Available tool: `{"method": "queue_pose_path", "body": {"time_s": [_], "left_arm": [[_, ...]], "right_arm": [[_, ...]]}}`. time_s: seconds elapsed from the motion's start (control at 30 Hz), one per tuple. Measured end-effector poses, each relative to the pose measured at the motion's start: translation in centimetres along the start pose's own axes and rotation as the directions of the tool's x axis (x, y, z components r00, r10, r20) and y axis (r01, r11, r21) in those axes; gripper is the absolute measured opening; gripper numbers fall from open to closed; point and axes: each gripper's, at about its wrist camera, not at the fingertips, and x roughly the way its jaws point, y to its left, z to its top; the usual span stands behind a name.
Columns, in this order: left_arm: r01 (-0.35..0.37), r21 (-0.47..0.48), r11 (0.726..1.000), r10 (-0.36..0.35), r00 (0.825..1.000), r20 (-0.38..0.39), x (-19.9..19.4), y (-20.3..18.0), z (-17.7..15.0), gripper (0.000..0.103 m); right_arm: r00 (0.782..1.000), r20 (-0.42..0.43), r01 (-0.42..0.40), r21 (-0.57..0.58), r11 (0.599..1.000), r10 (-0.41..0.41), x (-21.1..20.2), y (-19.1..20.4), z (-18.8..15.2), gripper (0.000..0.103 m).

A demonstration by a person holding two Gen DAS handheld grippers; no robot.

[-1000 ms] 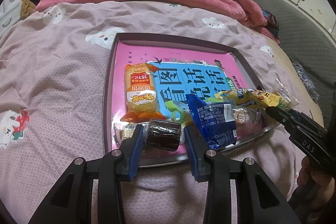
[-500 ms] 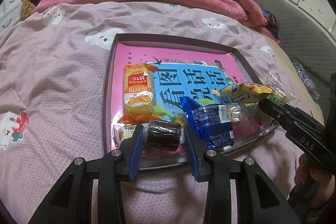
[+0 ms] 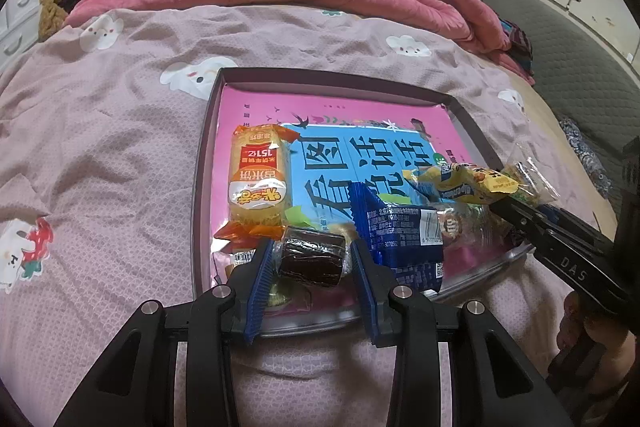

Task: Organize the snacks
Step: 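Lower the candy into the tray and open the left gripper while the right releases the snack bag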

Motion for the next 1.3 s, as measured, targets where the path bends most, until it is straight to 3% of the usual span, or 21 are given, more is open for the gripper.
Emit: {"method": "queue_pose_path", "body": {"time_s": [1.3], "left_arm": [[0.0, -0.01, 1.0, 0.0, 1.0, 0.002, -0.1, 0.1, -0.1, 0.041]], "right_arm": [[1.0, -0.028, -0.003, 0.015, 1.0, 0.003, -2.2, -1.4, -2.0, 0.039]]}}
